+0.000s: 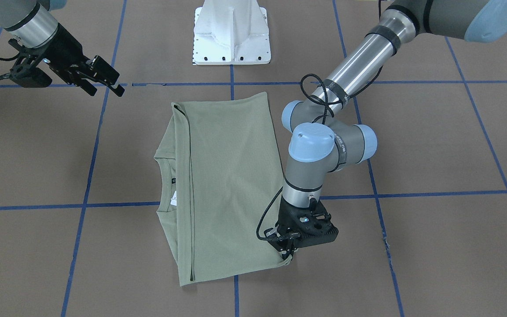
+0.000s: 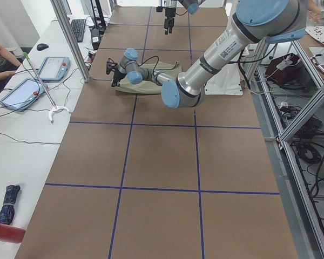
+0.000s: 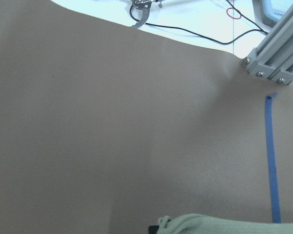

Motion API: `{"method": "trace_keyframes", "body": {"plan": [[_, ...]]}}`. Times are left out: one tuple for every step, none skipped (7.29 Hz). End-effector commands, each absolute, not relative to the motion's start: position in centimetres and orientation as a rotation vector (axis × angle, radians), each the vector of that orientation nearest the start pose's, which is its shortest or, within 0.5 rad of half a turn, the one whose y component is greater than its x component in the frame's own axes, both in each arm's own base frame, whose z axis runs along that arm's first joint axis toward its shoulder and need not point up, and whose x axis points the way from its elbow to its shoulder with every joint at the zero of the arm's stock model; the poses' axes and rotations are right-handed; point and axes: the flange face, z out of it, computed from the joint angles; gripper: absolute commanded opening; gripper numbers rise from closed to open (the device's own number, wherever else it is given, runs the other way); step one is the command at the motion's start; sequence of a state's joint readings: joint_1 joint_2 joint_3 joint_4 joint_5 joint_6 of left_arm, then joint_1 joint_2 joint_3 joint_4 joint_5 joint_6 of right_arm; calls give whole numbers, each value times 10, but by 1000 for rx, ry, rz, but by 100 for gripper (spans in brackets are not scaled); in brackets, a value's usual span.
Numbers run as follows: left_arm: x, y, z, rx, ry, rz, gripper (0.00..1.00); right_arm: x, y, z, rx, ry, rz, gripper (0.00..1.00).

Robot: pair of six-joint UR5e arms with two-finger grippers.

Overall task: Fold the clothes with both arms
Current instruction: 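Push the held edge away from the robot with the left gripper, then withdraw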

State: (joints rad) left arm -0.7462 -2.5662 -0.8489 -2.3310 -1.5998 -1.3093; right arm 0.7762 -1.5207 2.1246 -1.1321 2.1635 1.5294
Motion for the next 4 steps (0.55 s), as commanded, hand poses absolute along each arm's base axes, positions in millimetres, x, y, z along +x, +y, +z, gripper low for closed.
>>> {"method": "trace_keyframes", "body": {"plan": [[560,-696,253,502,944,-420,34,-279,-384,320,-83,-1140,347,100],[561,-697,257,528,916,-361,99,-279,-385,321,-78,-1137,350,100],[558,-699,258,535,912,-353,100,-280,-386,323,-78,-1134,352,100],[540,-711,252,548,915,-349,100,-282,-388,324,-63,-1127,360,100]]}}
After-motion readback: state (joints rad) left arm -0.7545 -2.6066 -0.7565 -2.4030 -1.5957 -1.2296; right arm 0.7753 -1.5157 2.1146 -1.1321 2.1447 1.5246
